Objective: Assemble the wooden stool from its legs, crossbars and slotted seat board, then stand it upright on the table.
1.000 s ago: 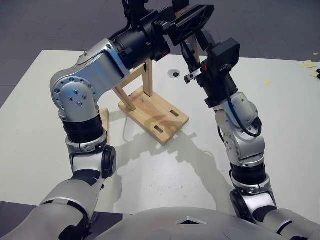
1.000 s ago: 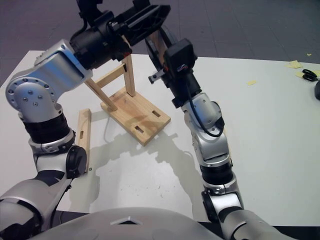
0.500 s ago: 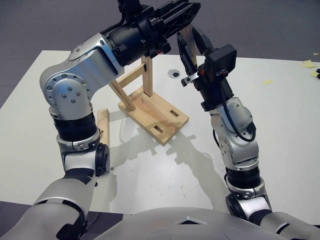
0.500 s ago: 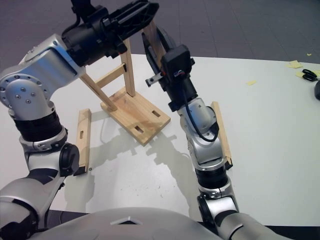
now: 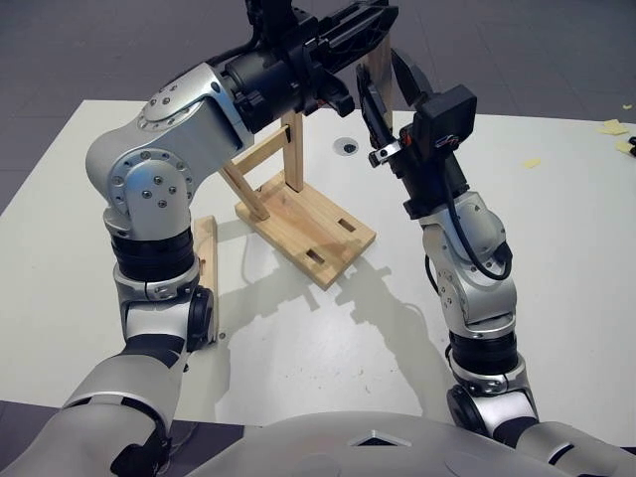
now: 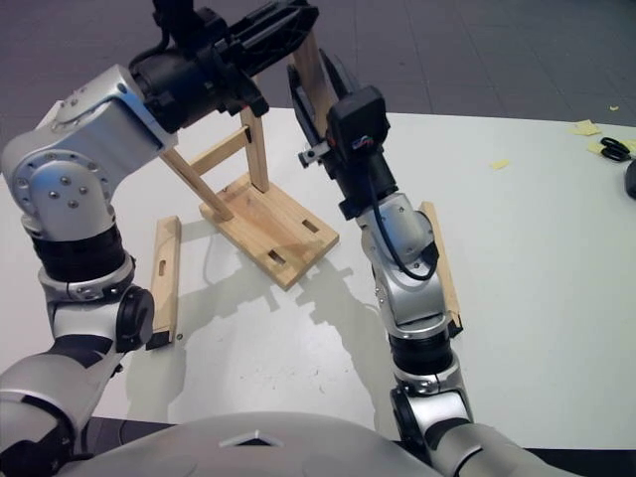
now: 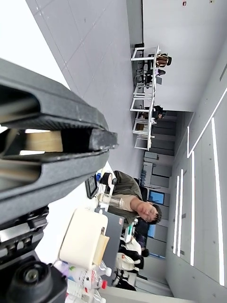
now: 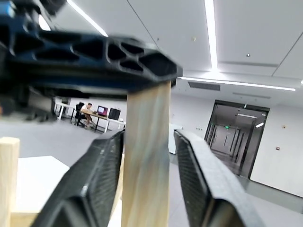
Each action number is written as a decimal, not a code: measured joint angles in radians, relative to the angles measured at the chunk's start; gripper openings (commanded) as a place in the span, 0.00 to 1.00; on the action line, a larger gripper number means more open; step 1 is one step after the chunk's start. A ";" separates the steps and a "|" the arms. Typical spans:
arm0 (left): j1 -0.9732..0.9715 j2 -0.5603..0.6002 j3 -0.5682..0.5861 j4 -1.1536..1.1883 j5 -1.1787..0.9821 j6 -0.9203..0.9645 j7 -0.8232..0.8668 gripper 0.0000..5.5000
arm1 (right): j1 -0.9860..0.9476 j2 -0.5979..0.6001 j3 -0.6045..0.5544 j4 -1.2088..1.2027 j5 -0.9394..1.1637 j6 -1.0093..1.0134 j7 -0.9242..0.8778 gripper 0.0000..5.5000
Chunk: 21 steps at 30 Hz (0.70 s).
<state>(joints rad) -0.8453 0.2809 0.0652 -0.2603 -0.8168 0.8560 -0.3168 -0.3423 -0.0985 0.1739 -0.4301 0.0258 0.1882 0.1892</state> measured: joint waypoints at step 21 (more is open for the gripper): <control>0.310 0.201 0.693 -0.104 0.067 0.623 0.413 0.08 | 0.211 -0.133 -0.392 -0.103 -0.001 0.128 -0.089 0.98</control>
<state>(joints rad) -0.5354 0.4818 0.7579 -0.3640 -0.7501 1.4793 0.0961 -0.1309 -0.2313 -0.2180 -0.5334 0.0246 0.3160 0.1005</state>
